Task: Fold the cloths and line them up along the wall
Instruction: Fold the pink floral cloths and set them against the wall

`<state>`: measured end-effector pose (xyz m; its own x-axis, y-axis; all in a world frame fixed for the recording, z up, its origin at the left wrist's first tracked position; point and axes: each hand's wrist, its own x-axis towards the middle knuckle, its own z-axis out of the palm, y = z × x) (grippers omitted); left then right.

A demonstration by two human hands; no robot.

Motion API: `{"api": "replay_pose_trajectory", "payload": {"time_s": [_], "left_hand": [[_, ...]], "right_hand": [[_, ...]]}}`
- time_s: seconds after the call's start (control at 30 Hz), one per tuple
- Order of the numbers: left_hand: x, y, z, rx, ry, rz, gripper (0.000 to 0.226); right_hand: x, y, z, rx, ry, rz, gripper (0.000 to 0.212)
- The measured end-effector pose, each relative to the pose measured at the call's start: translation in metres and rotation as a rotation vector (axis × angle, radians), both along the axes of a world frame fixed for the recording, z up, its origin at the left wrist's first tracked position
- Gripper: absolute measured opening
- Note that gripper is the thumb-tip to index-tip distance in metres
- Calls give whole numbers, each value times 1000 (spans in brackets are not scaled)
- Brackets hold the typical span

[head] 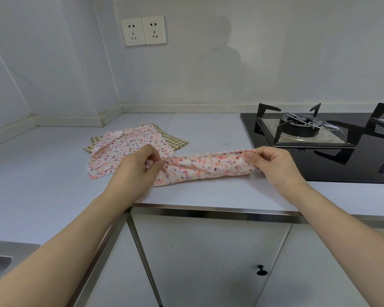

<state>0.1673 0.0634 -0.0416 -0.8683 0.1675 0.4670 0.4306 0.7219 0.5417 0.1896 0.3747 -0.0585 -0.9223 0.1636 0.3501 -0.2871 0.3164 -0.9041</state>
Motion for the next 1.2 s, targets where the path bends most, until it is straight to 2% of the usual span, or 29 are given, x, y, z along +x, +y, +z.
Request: {"api": "replay_pose_trajectory", "payload": {"time_s": [0.13, 0.23, 0.37, 0.47, 0.6, 0.73, 0.87, 0.93, 1.0, 1.1, 1.2], "left_hand": [[4, 1, 4, -21, 32, -27, 9], [7, 1, 9, -81, 22, -37, 25], [11, 5, 17, -94, -21, -56, 15], [16, 7, 27, -7, -106, -88, 11], [27, 13, 50, 156, -69, -146, 18], [35, 28, 58, 64, -93, -117, 20], [46, 49, 41, 64, -238, -276, 20], [45, 62, 28, -45, -199, -302, 25], [43, 74, 18, -124, -131, -267, 14], [42, 88, 13, -95, -98, -232, 9], [45, 98, 14, -134, -80, -235, 19]], "right_hand": [[-3, 2, -3, -47, 35, 2, 13], [-1, 2, -2, 48, 62, -32, 12], [4, -5, 14, 126, 140, -119, 12], [12, -9, 43, 158, 209, -168, 12], [24, -5, 75, 178, 370, -250, 10], [22, 1, 71, 247, 328, -277, 10], [21, -3, 66, 261, 340, -283, 13], [21, -3, 70, 310, 341, -294, 13], [21, 1, 73, 337, 326, -292, 12], [24, 10, 78, 351, 319, -301, 11], [27, 17, 80, 367, 322, -319, 13]]}}
